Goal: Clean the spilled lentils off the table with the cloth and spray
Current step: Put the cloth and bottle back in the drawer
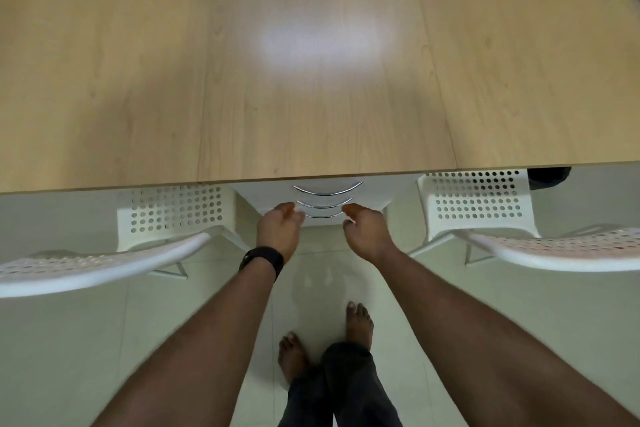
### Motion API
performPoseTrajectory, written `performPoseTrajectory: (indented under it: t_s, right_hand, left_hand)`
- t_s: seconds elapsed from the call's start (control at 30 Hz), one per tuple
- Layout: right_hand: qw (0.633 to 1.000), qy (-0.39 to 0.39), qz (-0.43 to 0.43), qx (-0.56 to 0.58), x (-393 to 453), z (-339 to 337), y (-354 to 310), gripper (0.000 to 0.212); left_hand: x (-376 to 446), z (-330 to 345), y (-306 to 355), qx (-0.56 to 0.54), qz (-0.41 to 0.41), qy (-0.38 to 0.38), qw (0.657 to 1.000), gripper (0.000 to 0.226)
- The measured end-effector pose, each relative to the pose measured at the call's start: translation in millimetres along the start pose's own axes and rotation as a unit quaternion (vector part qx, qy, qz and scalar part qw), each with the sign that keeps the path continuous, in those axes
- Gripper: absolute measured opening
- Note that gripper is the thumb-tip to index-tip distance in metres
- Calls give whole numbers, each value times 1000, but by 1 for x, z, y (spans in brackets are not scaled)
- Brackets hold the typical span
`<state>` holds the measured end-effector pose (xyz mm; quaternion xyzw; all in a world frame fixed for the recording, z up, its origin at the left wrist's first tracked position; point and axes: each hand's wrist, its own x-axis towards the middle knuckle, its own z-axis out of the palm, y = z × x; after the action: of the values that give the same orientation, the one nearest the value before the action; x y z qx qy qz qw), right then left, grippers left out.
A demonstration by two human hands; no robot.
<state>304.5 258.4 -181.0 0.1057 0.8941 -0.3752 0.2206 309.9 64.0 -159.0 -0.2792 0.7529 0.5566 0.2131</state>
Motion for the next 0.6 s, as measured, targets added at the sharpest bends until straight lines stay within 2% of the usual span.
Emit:
performPoseTrajectory:
  t_s: [0.07,0.17,0.3,0.43,0.6]
  right_hand:
    - [987,-43,-86,-129,19,17,8,55]
    - [955,-109,-125,-247,38,29,2,67]
    - [925,-141,-107,-335,49,43,5,78]
    - [927,-118,-99,-341,46,55,13,79]
    - [928,-157,-78,-329,27,56,13,86]
  left_hand:
    - [10,1,-14,198,75,-18,977,48]
    - [22,1,-25,340,173,-25,924,54]
    - [29,7,-31,395,222,-36,891,58]
    - [27,14,-28,420,246,6,873,55]
    - [22,19,-28,466,257,33,846,47]
